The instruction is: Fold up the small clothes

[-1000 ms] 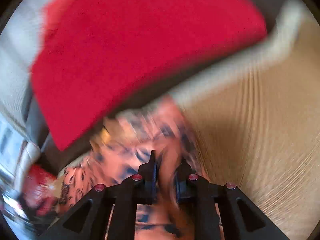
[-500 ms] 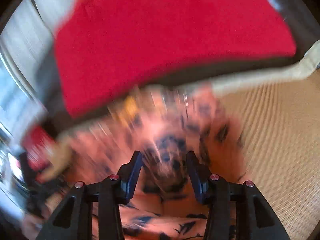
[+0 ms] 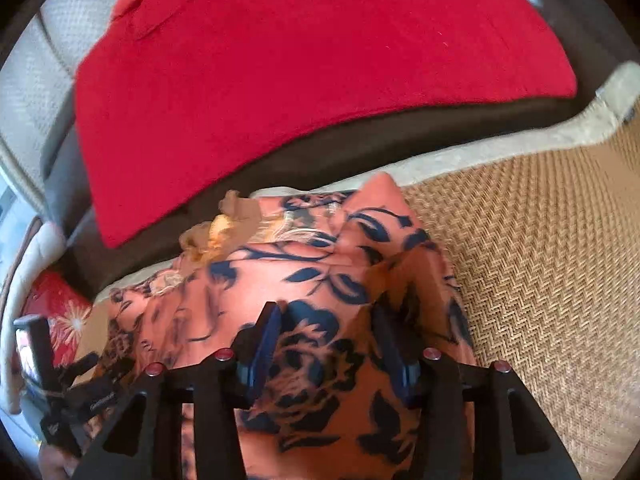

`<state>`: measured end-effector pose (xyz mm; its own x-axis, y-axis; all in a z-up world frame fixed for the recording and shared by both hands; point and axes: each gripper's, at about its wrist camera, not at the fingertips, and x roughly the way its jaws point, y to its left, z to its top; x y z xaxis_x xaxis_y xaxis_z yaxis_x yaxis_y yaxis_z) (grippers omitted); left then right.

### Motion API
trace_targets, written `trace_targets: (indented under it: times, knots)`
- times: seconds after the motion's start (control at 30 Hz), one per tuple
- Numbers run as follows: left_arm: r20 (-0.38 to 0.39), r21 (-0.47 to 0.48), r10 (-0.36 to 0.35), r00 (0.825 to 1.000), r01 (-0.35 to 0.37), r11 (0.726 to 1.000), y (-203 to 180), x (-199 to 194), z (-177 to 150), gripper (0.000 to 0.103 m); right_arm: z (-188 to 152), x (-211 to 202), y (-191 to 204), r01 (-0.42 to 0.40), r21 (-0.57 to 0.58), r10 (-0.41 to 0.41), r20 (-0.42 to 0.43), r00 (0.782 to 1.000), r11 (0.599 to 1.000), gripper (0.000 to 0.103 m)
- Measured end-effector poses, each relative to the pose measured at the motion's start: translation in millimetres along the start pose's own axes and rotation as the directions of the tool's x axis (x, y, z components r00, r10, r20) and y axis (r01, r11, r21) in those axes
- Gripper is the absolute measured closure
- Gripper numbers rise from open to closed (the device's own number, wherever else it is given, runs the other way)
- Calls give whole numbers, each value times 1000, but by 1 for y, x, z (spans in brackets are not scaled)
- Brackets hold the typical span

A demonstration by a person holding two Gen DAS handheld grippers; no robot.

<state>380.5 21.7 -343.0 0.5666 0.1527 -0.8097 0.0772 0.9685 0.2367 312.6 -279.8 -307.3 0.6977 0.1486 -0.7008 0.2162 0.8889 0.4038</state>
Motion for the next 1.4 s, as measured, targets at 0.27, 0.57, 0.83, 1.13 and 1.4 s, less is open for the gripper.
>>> trace_targets:
  times: [0.27, 0.57, 0.83, 1.13, 1.4]
  knots:
    - [-33, 29, -1, 999, 2, 1000, 7, -12, -24, 25, -30, -5, 21, 48, -219, -65, -73, 995, 974, 40]
    - [93, -58, -29, 995, 35, 998, 80, -78, -93, 24, -75, -112, -32, -16, -73, 15, -7, 1000, 997, 38]
    - [89, -4, -115, 989, 116, 993, 97, -101, -180, 19, -148, -200, -120, 53, 124, -38, -123, 992, 991, 33]
    - [-60, -89, -339, 939, 334, 939, 109, -104, -243, 20, -182, -176, -126, 57, 149, -5, -326, 945, 987, 31]
    - [-125, -179, -382, 916, 358, 916, 120, -89, -261, 69, -201, -157, -107, 137, 94, -98, -337, 937, 986, 37]
